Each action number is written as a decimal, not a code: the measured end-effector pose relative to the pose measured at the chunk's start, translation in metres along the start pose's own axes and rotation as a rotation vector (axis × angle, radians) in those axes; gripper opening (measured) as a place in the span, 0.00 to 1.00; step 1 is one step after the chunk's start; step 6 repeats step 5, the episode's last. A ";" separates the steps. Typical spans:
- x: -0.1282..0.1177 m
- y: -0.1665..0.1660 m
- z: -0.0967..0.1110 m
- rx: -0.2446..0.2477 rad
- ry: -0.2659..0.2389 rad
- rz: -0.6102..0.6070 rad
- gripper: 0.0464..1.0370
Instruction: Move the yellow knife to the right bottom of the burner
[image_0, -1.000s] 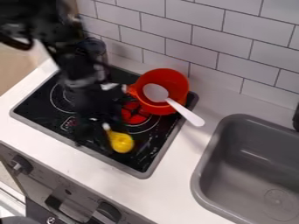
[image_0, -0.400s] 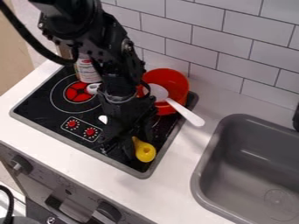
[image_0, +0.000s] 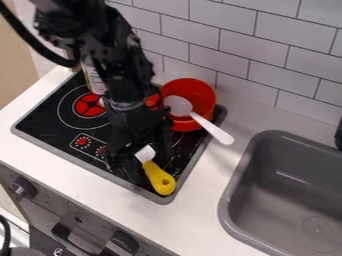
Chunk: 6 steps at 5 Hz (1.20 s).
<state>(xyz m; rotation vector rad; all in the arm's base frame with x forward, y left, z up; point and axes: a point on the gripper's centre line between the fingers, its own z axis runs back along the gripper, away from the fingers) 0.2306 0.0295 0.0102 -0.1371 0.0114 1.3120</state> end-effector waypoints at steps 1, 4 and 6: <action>0.001 0.004 0.019 -0.010 0.016 -0.023 0.96; 0.051 0.024 0.047 0.004 -0.095 -0.194 0.96; 0.082 0.036 0.040 0.012 -0.082 -0.352 0.96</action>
